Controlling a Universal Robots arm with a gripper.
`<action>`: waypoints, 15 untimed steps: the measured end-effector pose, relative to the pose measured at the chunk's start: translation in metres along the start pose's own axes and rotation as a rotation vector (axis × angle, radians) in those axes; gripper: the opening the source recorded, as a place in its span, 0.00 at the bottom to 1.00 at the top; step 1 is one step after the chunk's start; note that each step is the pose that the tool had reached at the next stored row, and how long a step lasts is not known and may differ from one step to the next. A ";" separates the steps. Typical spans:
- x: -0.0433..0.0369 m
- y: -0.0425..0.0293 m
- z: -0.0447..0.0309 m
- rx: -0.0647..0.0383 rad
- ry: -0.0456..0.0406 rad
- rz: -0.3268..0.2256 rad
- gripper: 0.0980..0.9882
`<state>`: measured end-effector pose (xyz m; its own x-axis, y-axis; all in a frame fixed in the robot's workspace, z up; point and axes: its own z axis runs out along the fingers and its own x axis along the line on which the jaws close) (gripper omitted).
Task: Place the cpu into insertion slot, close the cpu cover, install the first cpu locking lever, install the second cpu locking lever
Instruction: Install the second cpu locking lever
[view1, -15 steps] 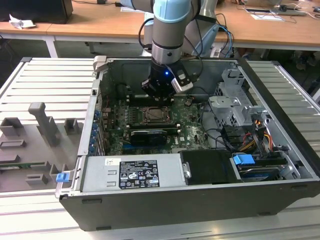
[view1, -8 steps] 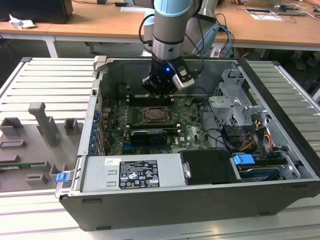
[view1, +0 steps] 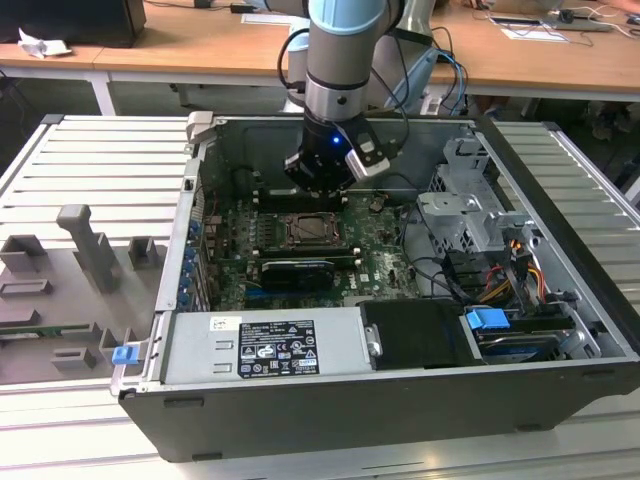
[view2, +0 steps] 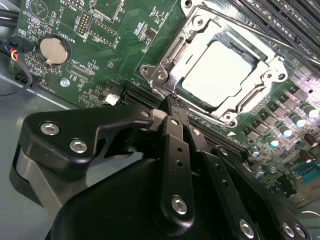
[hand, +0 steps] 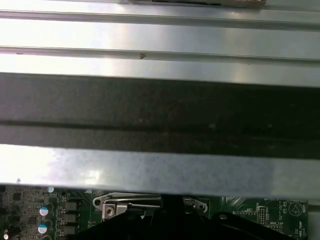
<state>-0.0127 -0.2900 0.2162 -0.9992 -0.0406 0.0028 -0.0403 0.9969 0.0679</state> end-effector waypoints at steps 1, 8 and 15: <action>0.0000 -0.0002 -0.0001 0.000 0.0001 0.000 0.01; 0.0001 -0.0024 -0.0002 0.000 0.0001 0.000 0.01; 0.0003 -0.0055 -0.0008 0.000 0.0001 0.000 0.01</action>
<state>-0.0128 -0.2956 0.2166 -0.9992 -0.0406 0.0029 -0.0403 0.9969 0.0677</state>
